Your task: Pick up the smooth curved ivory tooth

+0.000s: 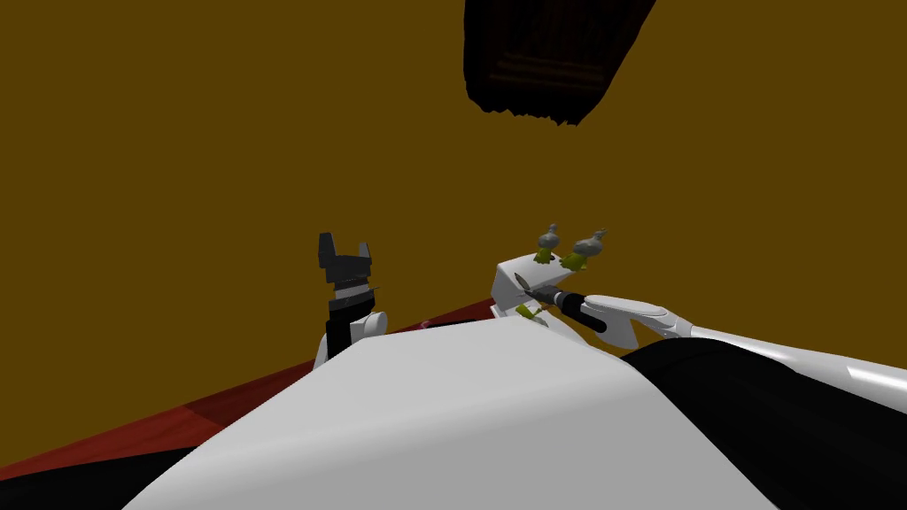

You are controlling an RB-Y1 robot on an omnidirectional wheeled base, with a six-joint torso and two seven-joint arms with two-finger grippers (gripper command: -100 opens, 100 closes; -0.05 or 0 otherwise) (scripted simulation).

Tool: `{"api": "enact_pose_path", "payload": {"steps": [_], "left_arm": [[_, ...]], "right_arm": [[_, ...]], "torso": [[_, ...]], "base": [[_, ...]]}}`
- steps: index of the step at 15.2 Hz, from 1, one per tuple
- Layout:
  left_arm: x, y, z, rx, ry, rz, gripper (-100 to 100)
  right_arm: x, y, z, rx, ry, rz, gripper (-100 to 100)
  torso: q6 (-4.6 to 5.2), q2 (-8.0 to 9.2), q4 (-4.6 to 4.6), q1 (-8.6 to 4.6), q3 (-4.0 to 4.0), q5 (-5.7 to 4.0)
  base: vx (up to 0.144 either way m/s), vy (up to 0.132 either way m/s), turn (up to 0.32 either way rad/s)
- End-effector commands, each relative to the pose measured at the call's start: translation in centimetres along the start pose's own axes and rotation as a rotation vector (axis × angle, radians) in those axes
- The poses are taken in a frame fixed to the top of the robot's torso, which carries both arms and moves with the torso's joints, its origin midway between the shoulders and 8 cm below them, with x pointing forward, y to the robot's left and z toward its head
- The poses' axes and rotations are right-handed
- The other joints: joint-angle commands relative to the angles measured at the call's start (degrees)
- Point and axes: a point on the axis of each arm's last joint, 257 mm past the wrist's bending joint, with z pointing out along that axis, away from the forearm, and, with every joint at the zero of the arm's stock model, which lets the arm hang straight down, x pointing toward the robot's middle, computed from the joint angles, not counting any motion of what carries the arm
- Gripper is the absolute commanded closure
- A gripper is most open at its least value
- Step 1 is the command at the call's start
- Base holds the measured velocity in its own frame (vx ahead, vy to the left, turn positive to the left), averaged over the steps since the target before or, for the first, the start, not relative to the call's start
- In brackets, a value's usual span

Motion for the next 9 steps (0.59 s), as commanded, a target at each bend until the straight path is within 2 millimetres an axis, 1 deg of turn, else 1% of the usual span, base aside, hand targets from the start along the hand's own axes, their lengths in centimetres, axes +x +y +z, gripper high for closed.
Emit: {"api": "enact_pose_path", "payload": {"steps": [1, 3, 9], "left_arm": [[0.00, 0.00, 0.00, 0.000, 0.000, 0.000, 0], [0.00, 0.00, 0.00, 0.000, 0.000, 0.000, 0], [0.00, 0.00, 0.00, 0.000, 0.000, 0.000, 0]], "right_arm": [[0.06, -0.16, -0.02, 0.006, 0.002, 0.003, -100], [0.07, -0.17, -0.02, 0.006, 0.002, 0.003, -100], [0.07, -0.17, -0.02, 0.006, 0.002, 0.004, -100]], "torso": [[0.00, 0.00, 0.00, 0.00, 0.00, 0.00], [-0.03, -0.06, -0.01, -0.06, -0.03, -0.01], [-0.02, -0.05, -0.01, -0.05, -0.03, -0.01]], "base": [[0.000, 0.000, 0.000], [0.014, -0.013, 0.049], [0.003, -0.002, 0.009]]}}
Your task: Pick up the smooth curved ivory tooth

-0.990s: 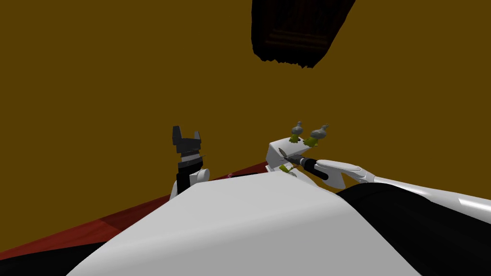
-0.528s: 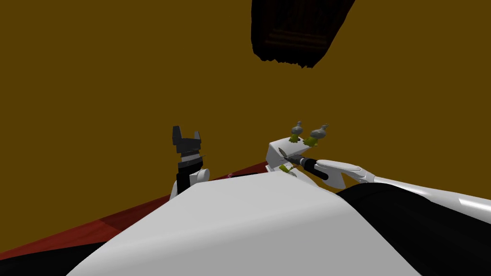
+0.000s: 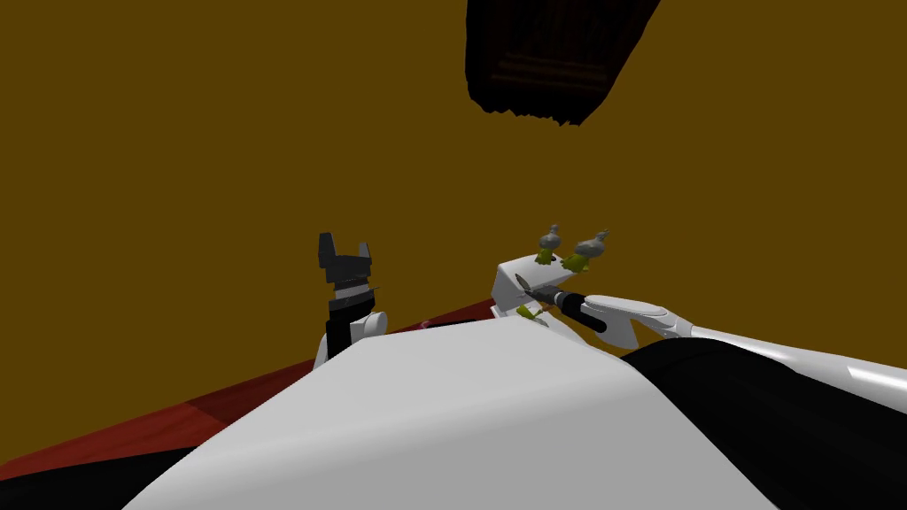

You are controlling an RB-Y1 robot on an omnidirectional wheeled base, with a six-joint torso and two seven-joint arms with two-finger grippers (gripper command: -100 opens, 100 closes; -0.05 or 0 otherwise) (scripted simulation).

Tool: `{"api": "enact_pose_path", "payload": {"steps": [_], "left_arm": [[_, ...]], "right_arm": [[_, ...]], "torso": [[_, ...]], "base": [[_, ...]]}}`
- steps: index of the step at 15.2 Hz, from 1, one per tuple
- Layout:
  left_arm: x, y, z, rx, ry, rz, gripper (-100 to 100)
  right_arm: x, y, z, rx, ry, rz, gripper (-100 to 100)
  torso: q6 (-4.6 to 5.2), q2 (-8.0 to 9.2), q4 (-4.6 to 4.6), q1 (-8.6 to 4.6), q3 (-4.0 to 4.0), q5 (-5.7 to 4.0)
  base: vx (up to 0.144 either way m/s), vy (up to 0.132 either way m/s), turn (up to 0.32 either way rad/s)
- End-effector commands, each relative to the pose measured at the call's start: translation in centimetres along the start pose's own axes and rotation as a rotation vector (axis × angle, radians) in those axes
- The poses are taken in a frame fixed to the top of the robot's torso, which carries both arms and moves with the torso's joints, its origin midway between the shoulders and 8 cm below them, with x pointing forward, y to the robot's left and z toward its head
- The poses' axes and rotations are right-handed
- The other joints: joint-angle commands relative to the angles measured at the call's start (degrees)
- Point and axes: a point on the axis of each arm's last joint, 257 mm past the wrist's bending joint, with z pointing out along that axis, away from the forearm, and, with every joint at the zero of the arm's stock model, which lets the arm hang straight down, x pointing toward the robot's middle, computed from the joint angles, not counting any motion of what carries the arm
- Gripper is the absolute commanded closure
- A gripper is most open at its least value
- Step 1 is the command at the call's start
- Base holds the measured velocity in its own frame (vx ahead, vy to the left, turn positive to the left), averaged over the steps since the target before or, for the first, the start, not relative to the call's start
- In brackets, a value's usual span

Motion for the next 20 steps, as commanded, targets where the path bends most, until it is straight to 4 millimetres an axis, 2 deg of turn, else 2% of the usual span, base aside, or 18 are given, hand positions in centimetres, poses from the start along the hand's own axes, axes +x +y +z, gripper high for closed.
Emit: {"api": "enact_pose_path", "payload": {"steps": [1, 13, 17, 18, 19, 20], "left_arm": [[0.0, 0.0, 0.0, 0.000, 0.000, 0.000, 0], [0.0, 0.0, 0.0, 0.000, 0.000, 0.000, 0], [0.0, 0.0, 0.0, 0.000, 0.000, 0.000, 0], [0.0, 0.0, 0.0, 0.000, 0.000, 0.000, 0], [0.0, 0.0, 0.0, 0.000, 0.000, 0.000, 0], [0.0, 0.0, 0.0, 0.000, 0.000, 0.000, 0]], "right_arm": [[0.0, 0.0, 0.0, 0.000, 0.000, 0.000, -100], [0.0, 0.0, 0.0, 0.003, 0.001, 0.003, -100], [1.9, -0.9, 0.7, 0.024, 0.010, 0.027, -100], [1.5, -0.7, 0.5, 0.020, 0.007, 0.022, -100], [1.6, -0.7, 0.6, 0.020, 0.008, 0.022, 100], [1.6, -0.6, 0.6, 0.018, 0.008, 0.023, 100]], "torso": [[0.00, 0.00, 0.00, 0.00, 0.00, 0.00], [0.00, 0.01, 0.00, 0.01, 0.01, 0.00], [-0.01, -0.12, -0.03, -0.17, -0.07, -0.05], [-0.02, -0.14, -0.04, -0.20, -0.09, -0.06], [-0.01, -0.12, -0.04, -0.17, -0.08, -0.05], [0.03, -0.09, -0.02, -0.15, -0.06, -0.02]], "base": [[-0.007, 0.007, -0.025], [0.000, 0.000, 0.002], [0.025, -0.025, 0.091], [0.014, -0.015, 0.053], [0.003, -0.004, 0.012], [0.000, 0.000, 0.000]]}}
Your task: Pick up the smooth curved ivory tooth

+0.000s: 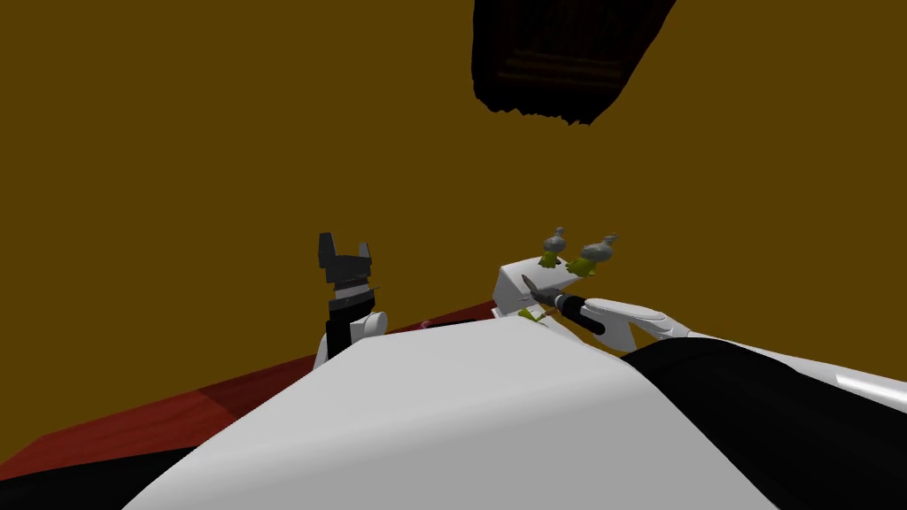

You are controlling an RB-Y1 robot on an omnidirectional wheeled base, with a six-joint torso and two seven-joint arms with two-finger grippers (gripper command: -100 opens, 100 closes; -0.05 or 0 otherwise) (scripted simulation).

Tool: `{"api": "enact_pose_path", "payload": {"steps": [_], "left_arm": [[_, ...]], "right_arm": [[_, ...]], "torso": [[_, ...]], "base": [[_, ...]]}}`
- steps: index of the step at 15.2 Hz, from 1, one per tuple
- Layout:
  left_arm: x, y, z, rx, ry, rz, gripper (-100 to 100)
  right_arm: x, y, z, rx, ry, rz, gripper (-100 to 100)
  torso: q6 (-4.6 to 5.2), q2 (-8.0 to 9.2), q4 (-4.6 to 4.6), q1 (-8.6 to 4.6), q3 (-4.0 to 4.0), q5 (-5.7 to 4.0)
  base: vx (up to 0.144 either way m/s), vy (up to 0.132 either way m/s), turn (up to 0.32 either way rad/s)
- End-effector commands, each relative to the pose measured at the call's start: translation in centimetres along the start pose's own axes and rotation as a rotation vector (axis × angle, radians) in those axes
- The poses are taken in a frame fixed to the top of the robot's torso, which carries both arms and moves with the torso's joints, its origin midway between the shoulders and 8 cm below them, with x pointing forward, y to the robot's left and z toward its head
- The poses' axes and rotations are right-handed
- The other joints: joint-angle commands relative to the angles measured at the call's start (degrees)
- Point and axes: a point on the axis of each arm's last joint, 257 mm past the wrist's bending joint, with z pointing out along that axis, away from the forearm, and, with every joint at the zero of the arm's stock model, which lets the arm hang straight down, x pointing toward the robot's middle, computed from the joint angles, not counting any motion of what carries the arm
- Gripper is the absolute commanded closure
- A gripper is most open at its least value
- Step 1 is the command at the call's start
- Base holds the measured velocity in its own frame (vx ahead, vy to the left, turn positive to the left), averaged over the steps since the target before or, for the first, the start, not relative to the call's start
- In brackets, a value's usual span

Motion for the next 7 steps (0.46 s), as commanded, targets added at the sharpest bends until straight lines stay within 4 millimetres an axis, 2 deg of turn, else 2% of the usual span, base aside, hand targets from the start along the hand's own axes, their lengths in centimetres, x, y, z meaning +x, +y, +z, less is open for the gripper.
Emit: {"api": "enact_pose_path", "payload": {"steps": [1, 3, 4, 6, 7], "left_arm": [[0.0, 0.0, 0.0, 0.000, 0.000, 0.000, 0], [0.0, 0.0, 0.0, 0.000, 0.000, 0.000, 0], [0.0, 0.0, 0.0, 0.000, 0.000, 0.000, 0], [0.0, 0.0, 0.0, 0.000, 0.000, 0.000, 0], [0.0, 0.0, 0.0, 0.000, 0.000, 0.000, 0]], "right_arm": [[0.0, 0.0, 0.0, 0.000, 0.000, 0.000, 100], [0.0, -0.3, 0.0, 0.007, 0.000, -0.002, 100], [-0.9, 0.1, -0.3, -0.004, -0.004, -0.012, 100], [-1.5, 0.5, -0.6, -0.011, -0.006, -0.019, 100], [-1.1, 0.1, -0.4, -0.005, -0.004, -0.016, 100]], "torso": [[0.00, 0.00, 0.00, 0.00, 0.00, 0.00], [-0.08, 0.03, -0.01, 0.08, 0.01, -0.09], [-0.08, 0.04, -0.01, 0.09, 0.01, -0.08], [-0.02, 0.20, 0.02, 0.26, 0.10, -0.03], [-0.01, 0.24, 0.03, 0.29, 0.13, -0.01]], "base": [[0.000, 0.000, 0.000], [0.000, 0.000, 0.000], [-0.027, 0.024, -0.092], [-0.041, 0.038, -0.145], [-0.018, 0.016, -0.062]]}}
